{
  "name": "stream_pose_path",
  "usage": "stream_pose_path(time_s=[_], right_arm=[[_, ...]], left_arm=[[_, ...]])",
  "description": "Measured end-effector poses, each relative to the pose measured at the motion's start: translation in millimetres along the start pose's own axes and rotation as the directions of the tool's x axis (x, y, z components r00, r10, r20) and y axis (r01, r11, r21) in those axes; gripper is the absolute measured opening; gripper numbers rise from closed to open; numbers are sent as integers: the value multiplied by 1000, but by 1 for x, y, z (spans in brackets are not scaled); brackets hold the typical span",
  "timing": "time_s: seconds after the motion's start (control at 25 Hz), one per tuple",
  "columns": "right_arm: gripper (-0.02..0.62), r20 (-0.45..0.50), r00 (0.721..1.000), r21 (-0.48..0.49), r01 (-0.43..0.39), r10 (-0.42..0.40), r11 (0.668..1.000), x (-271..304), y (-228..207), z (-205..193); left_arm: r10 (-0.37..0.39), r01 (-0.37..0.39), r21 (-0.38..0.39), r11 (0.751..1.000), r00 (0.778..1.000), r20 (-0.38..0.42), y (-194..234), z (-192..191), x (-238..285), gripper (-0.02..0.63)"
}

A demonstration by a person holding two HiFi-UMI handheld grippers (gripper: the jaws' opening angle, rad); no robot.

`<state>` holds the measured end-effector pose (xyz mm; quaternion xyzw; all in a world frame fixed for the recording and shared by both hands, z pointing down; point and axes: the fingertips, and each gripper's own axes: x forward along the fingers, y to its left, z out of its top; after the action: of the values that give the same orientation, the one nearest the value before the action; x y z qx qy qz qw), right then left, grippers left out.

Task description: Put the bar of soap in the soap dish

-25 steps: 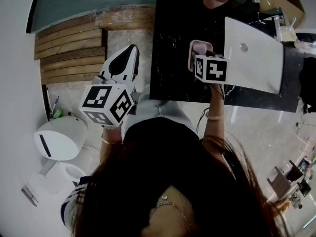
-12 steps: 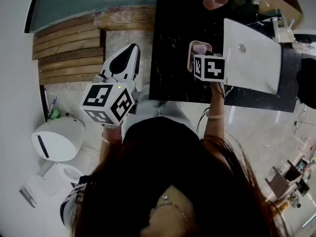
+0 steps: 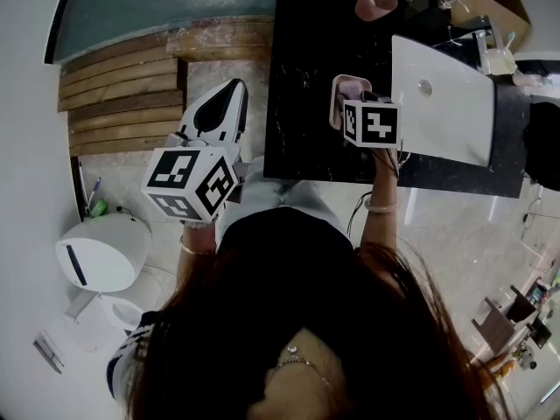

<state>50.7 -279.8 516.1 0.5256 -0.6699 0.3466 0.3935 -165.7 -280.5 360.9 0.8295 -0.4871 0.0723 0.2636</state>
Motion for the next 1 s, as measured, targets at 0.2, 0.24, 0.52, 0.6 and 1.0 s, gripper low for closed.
stream_pose_path(time_s=[0.2, 0.24, 0.52, 0.6, 1.0], right_arm=[[207, 52, 999, 13, 8, -9, 1000, -16, -3, 5], [207, 67, 998, 18, 13, -14, 1000, -21, -4, 6], [206, 173, 985, 36, -5, -2, 999, -59, -5, 16], [206, 200, 980, 34, -16, 9, 999, -70, -3, 17], [205, 341, 940, 39, -32, 16, 999, -140, -5, 12]], left_arm=[[-15, 15, 15, 1000, 1000, 12, -8, 4, -3, -5], [-20, 20, 19, 1000, 1000, 14, -10, 5, -3, -5], [-58, 57, 45, 997, 998, 25, -30, 8, -6, -5], [-71, 70, 55, 996, 997, 28, -36, 9, -6, -5], [-144, 139, 111, 984, 989, 38, -77, 13, -11, -5]])
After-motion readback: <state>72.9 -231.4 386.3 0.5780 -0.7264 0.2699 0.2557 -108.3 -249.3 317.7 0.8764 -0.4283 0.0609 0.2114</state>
